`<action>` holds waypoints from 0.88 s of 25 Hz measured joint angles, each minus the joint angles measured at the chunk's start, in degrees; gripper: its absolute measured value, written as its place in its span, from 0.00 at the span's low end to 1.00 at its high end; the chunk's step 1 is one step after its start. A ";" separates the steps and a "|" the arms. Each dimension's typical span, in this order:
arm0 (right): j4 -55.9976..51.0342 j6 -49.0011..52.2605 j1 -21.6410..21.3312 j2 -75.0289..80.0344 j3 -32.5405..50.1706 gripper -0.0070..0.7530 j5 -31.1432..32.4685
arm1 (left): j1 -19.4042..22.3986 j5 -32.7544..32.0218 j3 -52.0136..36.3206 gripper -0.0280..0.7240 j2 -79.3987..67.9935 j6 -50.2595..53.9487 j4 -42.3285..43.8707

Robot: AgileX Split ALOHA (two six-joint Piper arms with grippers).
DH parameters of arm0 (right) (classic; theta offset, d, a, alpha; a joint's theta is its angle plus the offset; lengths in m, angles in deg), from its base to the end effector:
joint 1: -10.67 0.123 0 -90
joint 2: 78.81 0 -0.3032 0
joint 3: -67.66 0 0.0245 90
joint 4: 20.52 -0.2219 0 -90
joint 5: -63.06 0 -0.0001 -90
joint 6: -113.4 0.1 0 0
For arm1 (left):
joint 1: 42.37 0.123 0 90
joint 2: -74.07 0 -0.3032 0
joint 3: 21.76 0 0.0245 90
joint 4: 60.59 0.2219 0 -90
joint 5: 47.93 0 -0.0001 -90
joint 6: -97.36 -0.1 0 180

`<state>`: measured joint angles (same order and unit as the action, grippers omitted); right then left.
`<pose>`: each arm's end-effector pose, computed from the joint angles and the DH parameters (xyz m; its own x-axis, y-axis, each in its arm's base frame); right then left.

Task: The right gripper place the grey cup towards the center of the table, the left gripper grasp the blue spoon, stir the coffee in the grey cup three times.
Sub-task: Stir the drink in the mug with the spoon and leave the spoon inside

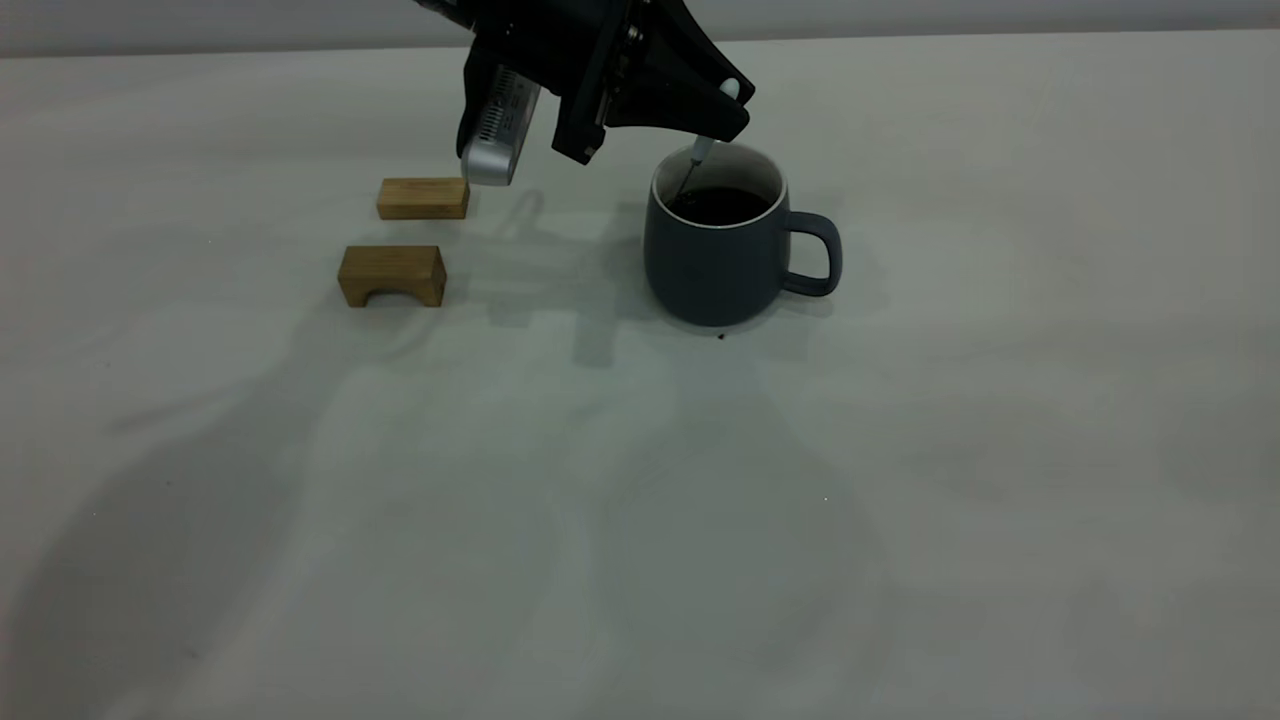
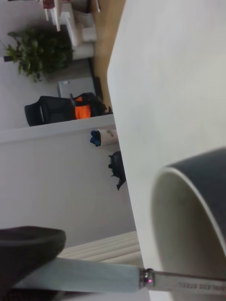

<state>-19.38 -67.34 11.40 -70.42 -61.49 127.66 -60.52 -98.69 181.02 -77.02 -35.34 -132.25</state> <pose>-0.0388 -0.0023 0.2460 -0.5567 -0.0285 -0.8302 -0.0098 0.9996 -0.0278 0.4419 -0.2223 0.0929 -0.2591 -0.5869 0.7671 -0.9608 0.0751 -0.2670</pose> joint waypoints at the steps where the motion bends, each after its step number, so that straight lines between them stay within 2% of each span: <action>1: 0.00 0.00 0.00 0.00 0.00 0.79 0.00 | -0.14 0.00 0.00 0.27 0.00 -0.16 0.00; 14: 0.00 0.00 0.00 0.00 0.00 0.79 0.00 | -2.42 -1.17 0.00 0.28 -2.01 -1.00 1.33; 16: 0.00 0.00 0.00 0.00 0.00 0.79 0.00 | -2.75 -1.46 0.00 0.35 -2.01 -1.07 1.38; 20: 0.00 0.00 0.00 0.00 0.00 0.79 0.00 | -3.07 -2.42 0.06 0.55 -2.02 -1.12 1.44; 22: 0.00 0.00 0.00 0.00 0.00 0.79 0.00 | -3.07 -2.50 0.06 0.60 -1.97 -1.37 1.44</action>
<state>-19.38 -67.34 11.40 -70.42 -61.49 127.66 -63.59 -101.19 181.08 -78.99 -36.71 -130.81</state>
